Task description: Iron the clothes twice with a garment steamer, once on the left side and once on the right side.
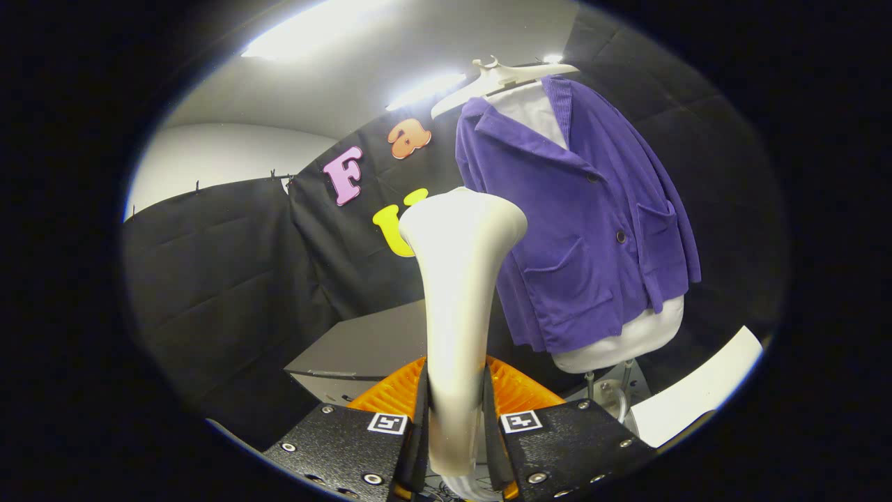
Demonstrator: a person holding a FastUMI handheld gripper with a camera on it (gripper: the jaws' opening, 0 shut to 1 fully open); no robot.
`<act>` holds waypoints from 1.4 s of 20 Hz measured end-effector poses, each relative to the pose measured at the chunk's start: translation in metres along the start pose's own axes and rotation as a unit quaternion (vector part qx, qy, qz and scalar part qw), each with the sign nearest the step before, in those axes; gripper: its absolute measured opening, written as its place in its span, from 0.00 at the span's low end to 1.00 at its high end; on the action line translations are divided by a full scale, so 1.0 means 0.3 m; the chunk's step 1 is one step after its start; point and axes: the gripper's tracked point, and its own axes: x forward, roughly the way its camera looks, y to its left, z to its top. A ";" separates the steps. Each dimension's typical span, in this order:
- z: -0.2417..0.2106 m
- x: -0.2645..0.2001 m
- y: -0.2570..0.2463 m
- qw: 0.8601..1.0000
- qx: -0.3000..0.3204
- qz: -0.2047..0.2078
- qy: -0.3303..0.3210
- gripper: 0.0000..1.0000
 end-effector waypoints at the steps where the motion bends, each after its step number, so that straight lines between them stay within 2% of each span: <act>1: 0.045 0.002 0.002 1.000 -0.006 0.001 -0.013 0.34; 8: 0.397 0.180 -0.015 0.996 -0.032 -0.021 -0.084 0.34; 12: 0.545 0.294 -0.071 0.992 -0.040 -0.042 -0.113 0.34; 15: 0.602 0.375 -0.148 0.990 -0.031 -0.068 -0.116 0.34; 18: 0.605 0.443 -0.221 0.990 -0.036 -0.093 -0.103 0.34; 21: 0.556 0.480 -0.259 0.991 -0.030 -0.099 -0.082 0.34; 28: 0.331 0.513 -0.377 0.992 -0.014 -0.124 -0.022 0.34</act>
